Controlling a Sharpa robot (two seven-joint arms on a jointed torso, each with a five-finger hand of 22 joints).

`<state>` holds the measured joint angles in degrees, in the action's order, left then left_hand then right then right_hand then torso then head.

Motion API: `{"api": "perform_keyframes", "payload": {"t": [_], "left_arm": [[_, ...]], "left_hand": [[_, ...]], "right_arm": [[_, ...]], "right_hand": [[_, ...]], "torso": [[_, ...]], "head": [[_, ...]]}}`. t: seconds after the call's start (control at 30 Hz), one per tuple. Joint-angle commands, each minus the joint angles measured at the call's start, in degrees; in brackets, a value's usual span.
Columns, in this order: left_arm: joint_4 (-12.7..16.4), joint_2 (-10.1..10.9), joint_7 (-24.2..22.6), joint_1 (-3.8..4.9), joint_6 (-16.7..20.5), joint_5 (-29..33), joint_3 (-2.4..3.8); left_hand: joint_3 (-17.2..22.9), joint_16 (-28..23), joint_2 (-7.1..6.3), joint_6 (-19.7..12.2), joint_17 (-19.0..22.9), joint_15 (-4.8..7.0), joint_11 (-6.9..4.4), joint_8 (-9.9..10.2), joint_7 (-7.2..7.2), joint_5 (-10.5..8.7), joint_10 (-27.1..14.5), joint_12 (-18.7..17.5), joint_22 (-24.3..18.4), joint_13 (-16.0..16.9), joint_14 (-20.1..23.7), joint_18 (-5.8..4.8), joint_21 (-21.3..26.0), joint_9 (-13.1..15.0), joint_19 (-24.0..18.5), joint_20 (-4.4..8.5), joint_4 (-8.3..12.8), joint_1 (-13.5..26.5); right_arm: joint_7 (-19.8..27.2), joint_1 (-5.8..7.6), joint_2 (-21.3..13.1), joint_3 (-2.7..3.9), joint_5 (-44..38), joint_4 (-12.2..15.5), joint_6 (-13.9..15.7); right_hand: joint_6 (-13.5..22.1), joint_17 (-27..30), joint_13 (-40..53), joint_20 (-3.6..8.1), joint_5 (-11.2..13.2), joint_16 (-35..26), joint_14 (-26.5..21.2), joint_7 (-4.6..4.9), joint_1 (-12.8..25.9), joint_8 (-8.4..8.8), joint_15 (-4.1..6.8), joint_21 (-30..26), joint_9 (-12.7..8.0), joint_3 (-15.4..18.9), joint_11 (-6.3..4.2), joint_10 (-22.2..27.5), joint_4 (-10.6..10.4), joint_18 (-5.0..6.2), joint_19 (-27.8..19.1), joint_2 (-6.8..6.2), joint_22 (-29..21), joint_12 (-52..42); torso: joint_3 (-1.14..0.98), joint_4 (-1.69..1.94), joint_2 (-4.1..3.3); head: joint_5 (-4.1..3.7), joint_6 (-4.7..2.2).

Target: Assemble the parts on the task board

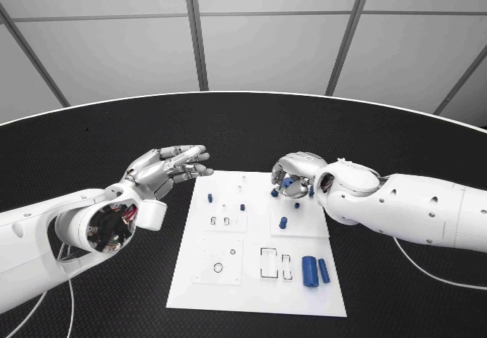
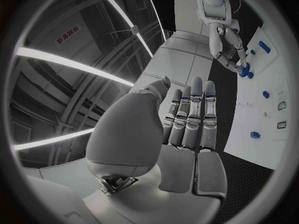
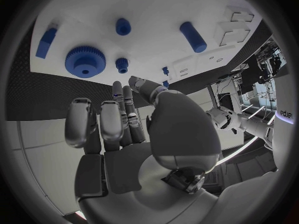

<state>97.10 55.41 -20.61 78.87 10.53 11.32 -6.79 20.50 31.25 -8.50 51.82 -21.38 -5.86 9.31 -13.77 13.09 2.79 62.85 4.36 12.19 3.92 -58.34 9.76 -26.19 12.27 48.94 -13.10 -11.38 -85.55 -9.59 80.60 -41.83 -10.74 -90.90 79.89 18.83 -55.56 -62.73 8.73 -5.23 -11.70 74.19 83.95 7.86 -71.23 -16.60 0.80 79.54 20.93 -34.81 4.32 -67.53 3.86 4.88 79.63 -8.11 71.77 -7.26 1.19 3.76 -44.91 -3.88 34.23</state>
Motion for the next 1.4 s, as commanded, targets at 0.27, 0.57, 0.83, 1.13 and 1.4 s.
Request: {"api": "perform_keyframes", "payload": {"t": [0.27, 0.57, 0.83, 1.13, 1.4], "left_arm": [[-0.01, 0.17, -0.01, 0.00, -0.08, 0.00, 0.00], [0.00, 0.09, 0.08, -0.01, -0.23, 0.00, 0.00], [0.01, 0.08, 0.18, -0.01, -0.35, 0.00, 0.00], [0.09, 0.06, 0.22, -0.01, -0.42, 0.00, 0.00], [0.13, 0.05, 0.24, 0.00, -0.41, 0.00, 0.00]], "left_hand": [[0.49, 0.36, 0.06, -0.59, -0.10, 0.08, 0.04, 0.23, 0.03, 0.09, -0.49, -0.25, 0.08, -0.03, 0.45, 0.57, -0.27, 0.08, -0.45, -0.17, 0.16, 0.65], [0.49, 0.36, 0.06, -0.59, -0.10, 0.08, 0.04, 0.23, 0.03, 0.09, -0.49, -0.25, 0.08, -0.03, 0.45, 0.57, -0.27, 0.08, -0.45, -0.17, 0.16, 0.65], [0.57, 0.39, 0.04, -0.62, -0.13, 0.07, 0.06, 0.25, 0.04, 0.09, -0.52, -0.28, 0.09, -0.02, 0.50, 0.57, -0.29, 0.08, -0.48, -0.17, 0.22, 0.65], [0.57, 0.39, 0.04, -0.62, -0.13, 0.07, 0.06, 0.25, 0.04, 0.09, -0.52, -0.28, 0.09, -0.02, 0.50, 0.57, -0.29, 0.08, -0.48, -0.17, 0.22, 0.65], [0.57, 0.39, 0.04, -0.62, -0.13, 0.07, 0.06, 0.25, 0.04, 0.09, -0.52, -0.28, 0.09, -0.02, 0.50, 0.57, -0.29, 0.08, -0.48, -0.17, 0.22, 0.65]], "right_arm": [[-0.19, -0.03, -2.82, -0.10, 0.00, 2.18, -1.84], [0.04, -0.04, -1.43, -0.12, -0.01, 0.91, -2.12], [-0.06, -0.04, 0.06, -0.12, -0.01, -0.67, -2.52], [0.04, -0.05, 1.62, -0.12, -0.01, -1.91, -3.57], [0.04, -0.05, 2.62, -0.13, -0.01, -3.34, -4.81]], "right_hand": [[1.82, 1.59, -0.75, -0.84, 0.98, -0.52, 0.76, -0.26, 0.17, 1.19, -0.96, -0.79, 0.20, -1.01, 0.60, 2.54, 0.07, -0.59, -0.84, -1.78, -1.29, 1.70], [3.56, 2.86, -1.45, -1.34, 1.64, -1.13, 0.36, -0.52, 0.12, 2.43, -1.50, -1.63, 0.16, -1.68, 1.25, 4.14, 0.20, -0.34, -1.62, -2.66, -2.33, 2.67], [6.30, 3.33, -1.80, -1.64, 1.98, -1.21, 0.25, -0.93, 0.35, 4.26, -1.75, -1.93, -0.35, -1.97, 1.52, 4.84, 0.05, -0.26, -1.79, -3.37, -2.53, 2.95], [6.53, 3.27, -1.85, -1.67, 2.04, -1.14, 0.26, -0.99, 0.35, 4.43, -1.78, -1.93, -0.39, -1.99, 1.56, 4.97, 0.04, -0.26, -1.78, -3.43, -2.50, 2.99], [6.08, 3.10, -1.79, -1.69, 2.24, -0.94, 0.32, -0.80, 0.38, 4.29, -1.74, -1.84, -0.26, -2.17, 1.45, 4.49, -0.22, -0.29, -1.63, -3.06, -2.28, 2.66]], "torso": [[0.01, -0.01, -0.09], [0.08, 0.24, -0.23], [0.09, 0.12, -0.25], [0.02, 0.19, -0.23], [-0.03, 0.09, -0.26]], "head": [[0.18, -0.24], [0.04, -0.34], [0.04, -0.12], [0.07, 0.14], [0.24, 0.38]]}}
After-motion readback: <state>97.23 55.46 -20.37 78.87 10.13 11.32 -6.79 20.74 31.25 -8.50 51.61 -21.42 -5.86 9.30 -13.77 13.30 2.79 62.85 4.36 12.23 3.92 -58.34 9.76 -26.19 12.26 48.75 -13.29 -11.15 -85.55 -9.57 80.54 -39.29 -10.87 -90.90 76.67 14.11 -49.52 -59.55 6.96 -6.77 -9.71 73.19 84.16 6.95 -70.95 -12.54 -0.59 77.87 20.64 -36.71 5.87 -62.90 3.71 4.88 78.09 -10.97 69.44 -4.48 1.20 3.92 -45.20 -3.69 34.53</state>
